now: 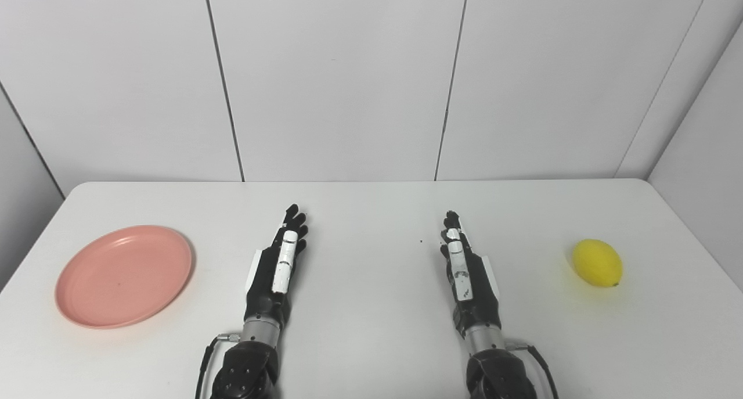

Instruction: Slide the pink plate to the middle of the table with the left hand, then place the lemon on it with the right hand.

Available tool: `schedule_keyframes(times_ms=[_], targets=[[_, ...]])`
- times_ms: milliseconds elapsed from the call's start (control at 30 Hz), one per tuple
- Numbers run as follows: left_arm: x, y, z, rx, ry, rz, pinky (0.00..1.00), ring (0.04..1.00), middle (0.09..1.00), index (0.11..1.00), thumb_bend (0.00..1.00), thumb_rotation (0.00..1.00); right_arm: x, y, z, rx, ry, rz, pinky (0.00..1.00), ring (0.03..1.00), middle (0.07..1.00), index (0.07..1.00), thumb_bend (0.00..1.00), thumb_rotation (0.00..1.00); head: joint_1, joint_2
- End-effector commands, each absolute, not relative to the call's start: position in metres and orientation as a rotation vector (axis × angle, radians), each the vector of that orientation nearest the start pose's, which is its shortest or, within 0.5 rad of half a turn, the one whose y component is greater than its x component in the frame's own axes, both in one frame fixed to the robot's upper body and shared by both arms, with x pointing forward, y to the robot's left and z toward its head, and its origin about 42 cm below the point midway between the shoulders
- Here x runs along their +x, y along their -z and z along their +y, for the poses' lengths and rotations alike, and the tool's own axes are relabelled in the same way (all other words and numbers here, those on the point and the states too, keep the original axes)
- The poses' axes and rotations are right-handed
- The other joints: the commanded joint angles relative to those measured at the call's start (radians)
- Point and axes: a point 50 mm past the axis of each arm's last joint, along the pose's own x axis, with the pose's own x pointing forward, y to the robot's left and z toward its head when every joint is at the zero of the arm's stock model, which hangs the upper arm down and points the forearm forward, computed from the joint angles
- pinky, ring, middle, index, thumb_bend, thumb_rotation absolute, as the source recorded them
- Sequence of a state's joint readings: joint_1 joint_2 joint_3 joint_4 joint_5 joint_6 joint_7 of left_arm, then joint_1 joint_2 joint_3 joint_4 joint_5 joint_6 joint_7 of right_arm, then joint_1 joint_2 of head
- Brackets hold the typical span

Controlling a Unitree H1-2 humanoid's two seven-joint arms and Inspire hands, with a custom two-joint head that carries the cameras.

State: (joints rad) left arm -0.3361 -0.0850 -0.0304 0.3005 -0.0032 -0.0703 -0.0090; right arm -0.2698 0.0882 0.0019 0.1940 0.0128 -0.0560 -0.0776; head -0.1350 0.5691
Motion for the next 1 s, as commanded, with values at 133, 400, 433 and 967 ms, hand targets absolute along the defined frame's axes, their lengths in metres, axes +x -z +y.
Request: schedule_keyframes(times_ms=[133, 400, 433, 967], targets=[[0.3848, -0.1257, 0.1388, -0.066, 0.139, -0.089, 0.95, 0.949, 0.96, 0.94, 0.52, 1.0, 0.3703, -0.1428, -0.1533, 0.1, -0.019, -0.183, 1.0, 0.996, 0.993, 0.98, 0.7, 1.0, 0.002, 0.001], [0.3851, -0.1258, 0.1392, -0.063, 0.146, -0.092, 0.96, 0.953, 0.963, 0.947, 0.52, 1.0, 0.3689, -0.1427, -0.1521, 0.102, -0.016, -0.178, 1.0, 0.996, 0.99, 0.976, 0.7, 1.0, 0.001, 0.003], [0.3852, -0.1259, 0.1392, -0.068, 0.147, -0.093, 0.96, 0.954, 0.963, 0.948, 0.52, 1.0, 0.3689, -0.1428, -0.1521, 0.101, -0.017, -0.18, 1.0, 0.998, 0.991, 0.978, 0.7, 1.0, 0.001, 0.003], [0.3849, -0.1264, 0.1389, -0.067, 0.144, -0.095, 0.96, 0.951, 0.96, 0.941, 0.51, 1.0, 0.3694, -0.1419, -0.1519, 0.1, -0.016, -0.181, 1.0, 0.997, 0.992, 0.978, 0.7, 1.0, 0.001, 0.003]])
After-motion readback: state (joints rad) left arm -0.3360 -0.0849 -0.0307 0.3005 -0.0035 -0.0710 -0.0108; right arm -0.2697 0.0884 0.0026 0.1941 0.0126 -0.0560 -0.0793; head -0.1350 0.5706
